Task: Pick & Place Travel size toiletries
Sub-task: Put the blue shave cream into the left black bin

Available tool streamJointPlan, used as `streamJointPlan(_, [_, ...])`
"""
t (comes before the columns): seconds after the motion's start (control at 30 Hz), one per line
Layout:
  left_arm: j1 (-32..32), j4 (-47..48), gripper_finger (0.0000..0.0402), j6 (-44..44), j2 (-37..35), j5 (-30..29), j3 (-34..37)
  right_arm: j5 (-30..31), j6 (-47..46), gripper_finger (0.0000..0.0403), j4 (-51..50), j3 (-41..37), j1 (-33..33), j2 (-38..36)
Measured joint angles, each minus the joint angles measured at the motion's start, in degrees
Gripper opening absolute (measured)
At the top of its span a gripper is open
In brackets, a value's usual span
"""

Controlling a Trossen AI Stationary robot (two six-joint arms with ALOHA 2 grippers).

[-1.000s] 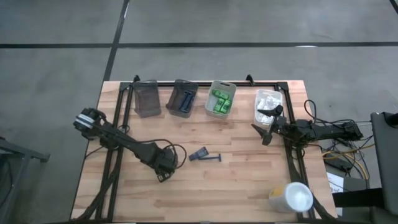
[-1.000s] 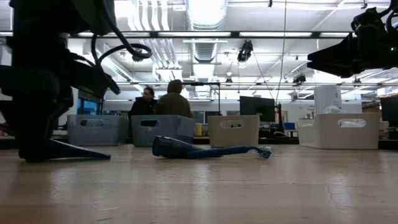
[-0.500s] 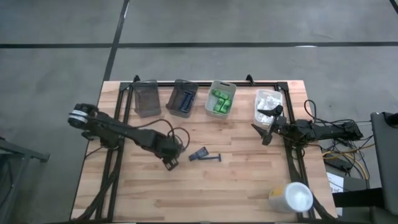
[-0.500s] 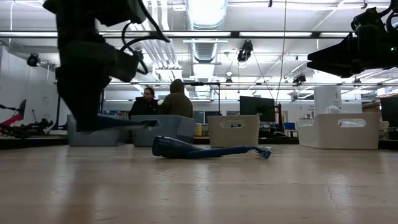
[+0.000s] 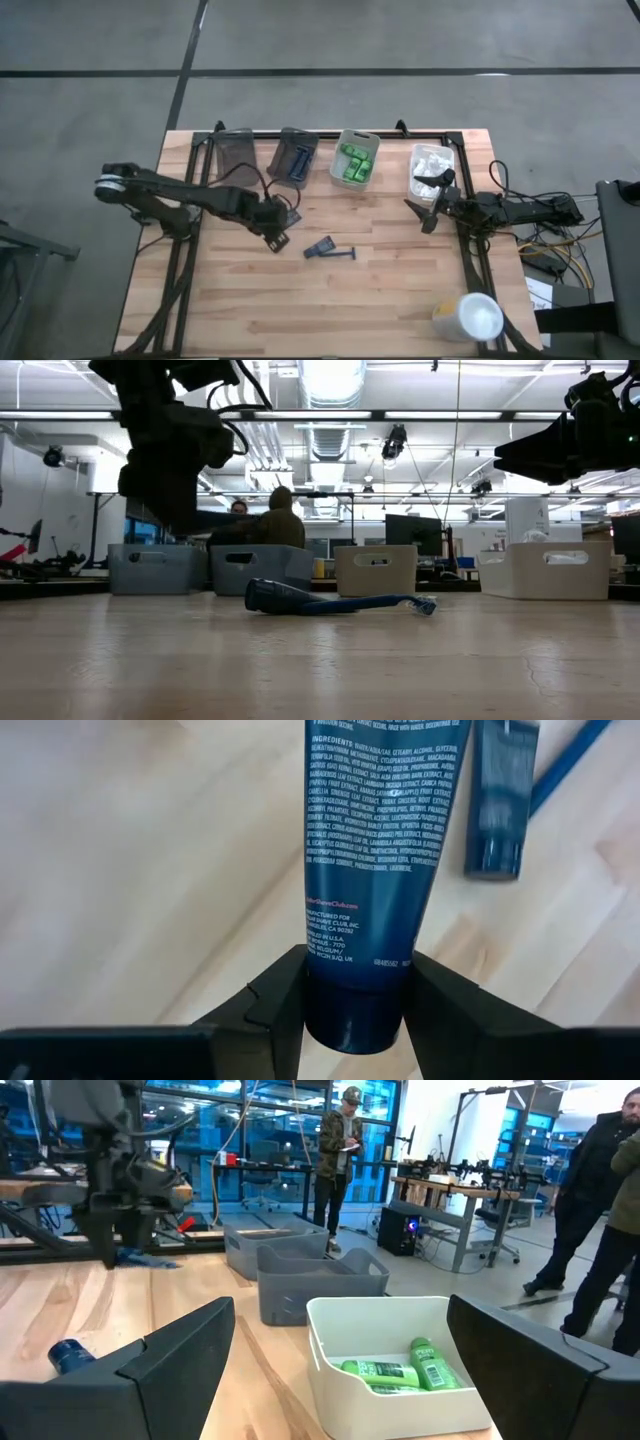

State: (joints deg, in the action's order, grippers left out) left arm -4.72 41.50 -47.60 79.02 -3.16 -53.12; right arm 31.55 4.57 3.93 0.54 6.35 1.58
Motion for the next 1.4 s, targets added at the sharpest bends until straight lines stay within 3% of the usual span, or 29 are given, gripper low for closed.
streamJointPlan(0.47, [10.05,0.13,0.0145,0.53,-8.00,-0.71,0.00,0.00,-0.02,0.0364,0.00,0.00,0.00,0.00])
streamJointPlan(0.93, [20.56,1.15,0.0145,-0.32,-14.69,-10.40,-0.02,0.00,0.10,0.0363,-0.01,0.00,0.00,0.02])
streamJointPlan(1.4, [38.42,9.76,0.0145,7.15,-15.21,-12.92,-0.02,0.00,0.03,0.0364,-0.01,0.00,-0.02,0.02])
